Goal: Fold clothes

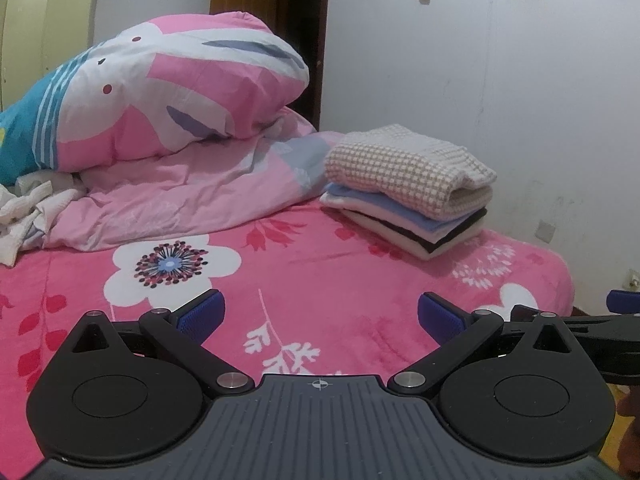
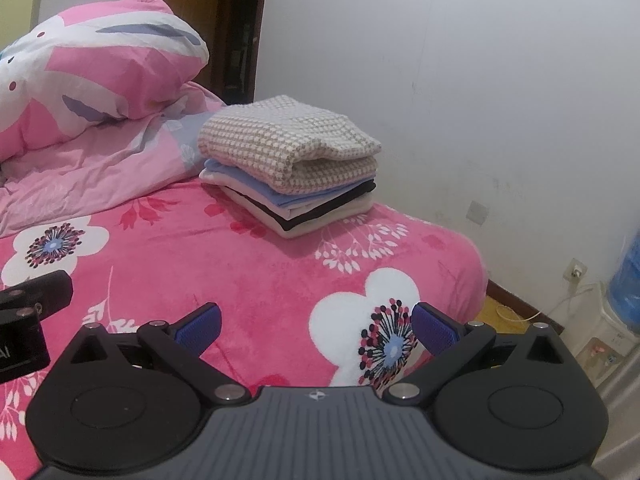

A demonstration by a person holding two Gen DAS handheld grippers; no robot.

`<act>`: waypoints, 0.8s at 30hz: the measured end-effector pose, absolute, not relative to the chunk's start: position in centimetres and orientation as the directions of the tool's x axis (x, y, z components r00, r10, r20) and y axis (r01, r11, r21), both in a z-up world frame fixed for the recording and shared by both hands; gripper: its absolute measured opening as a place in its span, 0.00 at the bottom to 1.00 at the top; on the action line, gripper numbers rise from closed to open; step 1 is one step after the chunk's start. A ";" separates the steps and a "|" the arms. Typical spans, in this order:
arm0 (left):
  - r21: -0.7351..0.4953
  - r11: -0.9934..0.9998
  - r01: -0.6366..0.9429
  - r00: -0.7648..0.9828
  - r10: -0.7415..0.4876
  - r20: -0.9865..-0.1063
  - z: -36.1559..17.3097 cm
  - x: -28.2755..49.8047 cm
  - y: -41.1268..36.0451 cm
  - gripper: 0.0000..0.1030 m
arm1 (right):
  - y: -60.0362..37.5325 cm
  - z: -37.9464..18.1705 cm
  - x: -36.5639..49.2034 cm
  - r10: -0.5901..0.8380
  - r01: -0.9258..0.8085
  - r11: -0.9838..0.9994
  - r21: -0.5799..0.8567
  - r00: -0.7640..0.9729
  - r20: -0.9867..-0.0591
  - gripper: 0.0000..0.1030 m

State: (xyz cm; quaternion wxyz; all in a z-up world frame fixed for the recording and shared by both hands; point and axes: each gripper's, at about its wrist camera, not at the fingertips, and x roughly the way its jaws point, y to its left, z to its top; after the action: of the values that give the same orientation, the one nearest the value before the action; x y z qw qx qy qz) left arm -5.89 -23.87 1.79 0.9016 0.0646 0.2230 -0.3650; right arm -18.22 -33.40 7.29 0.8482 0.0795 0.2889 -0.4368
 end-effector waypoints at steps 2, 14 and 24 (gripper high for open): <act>-0.043 0.727 0.686 0.636 -0.627 -0.450 1.8 -5.9 -23.9 1.00 | -33.5 7.3 -18.3 -0.697 0.789 0.604 -0.118 0.450 -0.558 1.00; -0.025 0.734 0.679 0.643 -0.611 -0.462 1.6 -6.0 -24.2 1.00 | -34.1 7.2 -18.8 -0.695 0.800 0.591 -0.103 0.440 -0.568 1.00; -0.033 0.732 0.681 0.635 -0.612 -0.472 1.5 -5.9 -24.3 1.00 | -34.1 7.2 -18.6 -0.696 0.799 0.591 -0.109 0.437 -0.570 1.00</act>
State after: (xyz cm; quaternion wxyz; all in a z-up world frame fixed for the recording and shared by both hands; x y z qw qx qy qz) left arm -5.89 -24.27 1.54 0.9010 0.0739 0.2323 -0.3588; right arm -18.62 -34.14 7.21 0.8429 0.0888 0.2916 -0.4435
